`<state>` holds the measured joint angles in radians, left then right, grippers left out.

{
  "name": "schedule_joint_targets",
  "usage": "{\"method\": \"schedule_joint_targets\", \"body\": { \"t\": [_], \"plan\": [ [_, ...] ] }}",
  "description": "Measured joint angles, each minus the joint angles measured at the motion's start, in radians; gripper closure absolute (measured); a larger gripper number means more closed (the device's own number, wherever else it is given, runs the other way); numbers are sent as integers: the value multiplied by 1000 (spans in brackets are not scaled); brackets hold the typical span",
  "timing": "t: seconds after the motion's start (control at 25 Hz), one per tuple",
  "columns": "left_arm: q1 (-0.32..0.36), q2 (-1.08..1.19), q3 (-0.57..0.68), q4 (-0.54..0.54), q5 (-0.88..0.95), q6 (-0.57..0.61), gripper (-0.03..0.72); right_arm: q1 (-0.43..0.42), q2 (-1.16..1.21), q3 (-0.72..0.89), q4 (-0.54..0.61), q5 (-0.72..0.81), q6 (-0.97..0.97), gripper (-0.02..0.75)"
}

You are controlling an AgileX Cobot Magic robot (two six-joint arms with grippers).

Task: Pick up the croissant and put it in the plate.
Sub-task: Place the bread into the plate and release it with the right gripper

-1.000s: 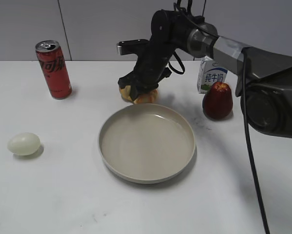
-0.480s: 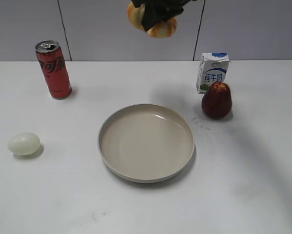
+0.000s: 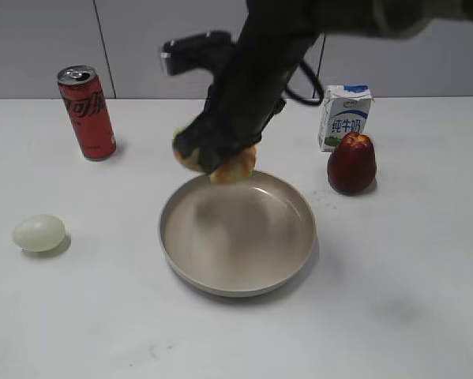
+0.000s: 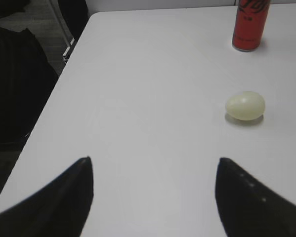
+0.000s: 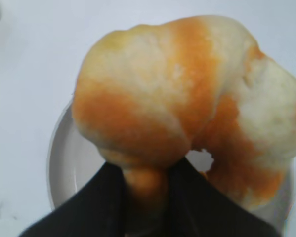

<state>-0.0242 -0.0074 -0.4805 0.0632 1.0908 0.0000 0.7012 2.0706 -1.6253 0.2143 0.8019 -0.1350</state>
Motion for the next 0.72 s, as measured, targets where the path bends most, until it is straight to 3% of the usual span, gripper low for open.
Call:
{"method": "schedule_joint_targets", "body": {
  "t": [0.24, 0.44, 0.52, 0.64, 0.72],
  "plan": [
    [0, 0, 0, 0, 0, 0, 102, 14, 0, 214, 5, -194, 46, 608],
    [0, 0, 0, 0, 0, 0, 102, 14, 0, 296, 23, -219, 49, 599],
    [0, 0, 0, 0, 0, 0, 102, 14, 0, 303, 24, -219, 49, 494],
    [0, 0, 0, 0, 0, 0, 102, 14, -1, 305, 37, -219, 49, 211],
    [0, 0, 0, 0, 0, 0, 102, 14, -2, 305, 46, -209, 50, 130]
  ]
}}
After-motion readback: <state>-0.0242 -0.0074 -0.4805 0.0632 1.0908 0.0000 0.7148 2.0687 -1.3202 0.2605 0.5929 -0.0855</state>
